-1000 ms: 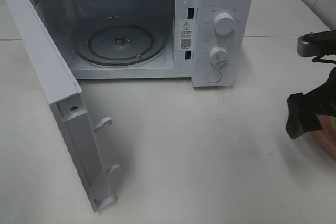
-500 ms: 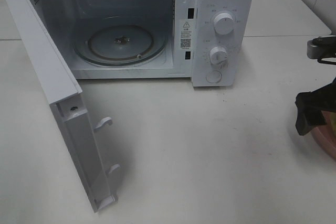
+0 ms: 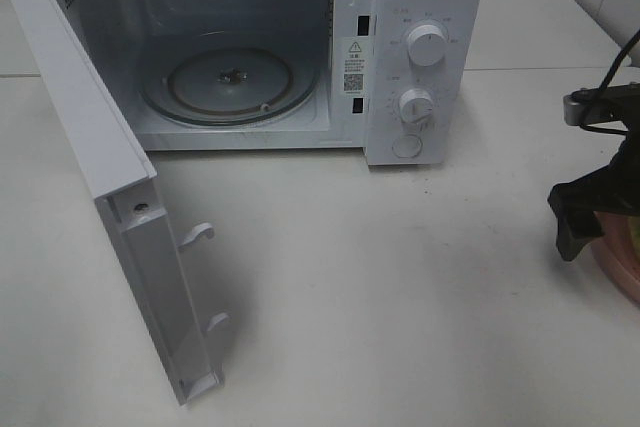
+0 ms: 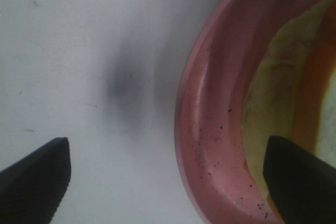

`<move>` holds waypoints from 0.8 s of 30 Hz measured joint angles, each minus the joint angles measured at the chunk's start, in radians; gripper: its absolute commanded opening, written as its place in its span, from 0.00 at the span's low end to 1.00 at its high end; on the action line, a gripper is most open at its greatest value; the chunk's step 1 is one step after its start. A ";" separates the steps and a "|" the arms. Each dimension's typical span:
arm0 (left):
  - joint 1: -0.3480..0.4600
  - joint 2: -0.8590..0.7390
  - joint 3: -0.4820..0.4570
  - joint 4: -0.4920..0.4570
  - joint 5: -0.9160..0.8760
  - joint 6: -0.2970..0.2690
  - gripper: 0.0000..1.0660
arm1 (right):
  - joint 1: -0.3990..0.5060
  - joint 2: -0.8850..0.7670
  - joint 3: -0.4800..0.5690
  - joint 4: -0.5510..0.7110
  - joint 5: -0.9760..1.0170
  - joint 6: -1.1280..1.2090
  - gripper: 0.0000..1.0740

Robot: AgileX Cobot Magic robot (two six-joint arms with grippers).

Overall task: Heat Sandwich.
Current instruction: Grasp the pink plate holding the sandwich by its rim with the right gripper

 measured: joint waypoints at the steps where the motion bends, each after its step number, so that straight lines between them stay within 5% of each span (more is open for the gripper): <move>1: 0.000 0.000 0.000 0.000 0.000 0.000 0.95 | -0.004 0.021 -0.009 -0.015 -0.004 0.003 0.87; 24: 0.000 0.000 0.000 0.000 0.000 0.000 0.95 | -0.043 0.173 -0.012 -0.007 -0.096 0.004 0.83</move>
